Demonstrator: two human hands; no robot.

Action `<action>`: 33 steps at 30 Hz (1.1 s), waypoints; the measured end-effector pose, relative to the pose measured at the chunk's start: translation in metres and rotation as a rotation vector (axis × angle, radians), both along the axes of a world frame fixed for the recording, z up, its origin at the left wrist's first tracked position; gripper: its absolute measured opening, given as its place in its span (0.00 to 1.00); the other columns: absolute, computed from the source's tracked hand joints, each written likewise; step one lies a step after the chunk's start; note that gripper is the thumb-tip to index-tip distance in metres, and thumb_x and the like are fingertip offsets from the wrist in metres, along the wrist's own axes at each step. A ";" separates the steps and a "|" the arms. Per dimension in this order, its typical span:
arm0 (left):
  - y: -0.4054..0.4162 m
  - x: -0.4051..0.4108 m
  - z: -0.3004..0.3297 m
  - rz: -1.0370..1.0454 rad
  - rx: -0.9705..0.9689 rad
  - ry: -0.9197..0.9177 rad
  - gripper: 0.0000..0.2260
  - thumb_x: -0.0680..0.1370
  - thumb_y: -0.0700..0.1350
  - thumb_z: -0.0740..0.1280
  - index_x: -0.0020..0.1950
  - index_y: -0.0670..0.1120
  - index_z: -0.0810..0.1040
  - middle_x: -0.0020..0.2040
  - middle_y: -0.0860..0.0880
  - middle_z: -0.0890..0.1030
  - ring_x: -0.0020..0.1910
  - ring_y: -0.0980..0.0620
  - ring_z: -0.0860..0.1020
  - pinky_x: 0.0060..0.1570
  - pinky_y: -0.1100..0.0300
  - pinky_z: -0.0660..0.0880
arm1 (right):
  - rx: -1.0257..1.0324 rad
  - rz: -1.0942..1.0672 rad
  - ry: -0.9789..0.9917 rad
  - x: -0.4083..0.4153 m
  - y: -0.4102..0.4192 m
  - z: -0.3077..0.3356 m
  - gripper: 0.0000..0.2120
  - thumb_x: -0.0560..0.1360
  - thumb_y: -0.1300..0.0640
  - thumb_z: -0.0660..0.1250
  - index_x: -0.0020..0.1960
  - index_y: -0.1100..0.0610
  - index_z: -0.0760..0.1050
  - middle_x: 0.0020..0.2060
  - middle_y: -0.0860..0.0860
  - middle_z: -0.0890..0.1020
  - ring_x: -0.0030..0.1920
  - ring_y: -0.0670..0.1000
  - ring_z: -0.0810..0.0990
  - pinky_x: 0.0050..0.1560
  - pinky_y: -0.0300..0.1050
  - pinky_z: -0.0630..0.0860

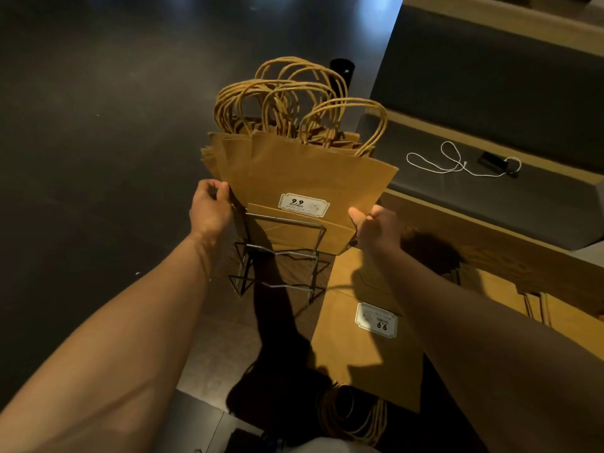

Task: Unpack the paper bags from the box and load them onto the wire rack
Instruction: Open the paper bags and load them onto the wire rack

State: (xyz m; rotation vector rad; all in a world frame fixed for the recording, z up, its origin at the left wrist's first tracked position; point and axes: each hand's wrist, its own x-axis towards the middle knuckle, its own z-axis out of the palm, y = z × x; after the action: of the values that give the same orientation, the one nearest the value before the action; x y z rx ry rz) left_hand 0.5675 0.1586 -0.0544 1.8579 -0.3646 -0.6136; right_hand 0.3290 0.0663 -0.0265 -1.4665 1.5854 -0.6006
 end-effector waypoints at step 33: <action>0.005 -0.208 -0.068 -0.836 0.767 -0.077 0.17 0.76 0.49 0.66 0.59 0.41 0.80 0.58 0.42 0.81 0.55 0.42 0.79 0.49 0.58 0.72 | 0.606 -0.152 0.169 -0.157 0.039 -0.086 0.18 0.79 0.56 0.61 0.63 0.68 0.73 0.57 0.61 0.77 0.58 0.61 0.76 0.56 0.49 0.73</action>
State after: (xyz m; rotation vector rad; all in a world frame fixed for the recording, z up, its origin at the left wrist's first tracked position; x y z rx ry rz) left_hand 0.3591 0.1638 -0.1223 2.4310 -1.1015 -1.3896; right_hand 0.1718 0.1055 -0.1129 -0.9638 1.8138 -0.0543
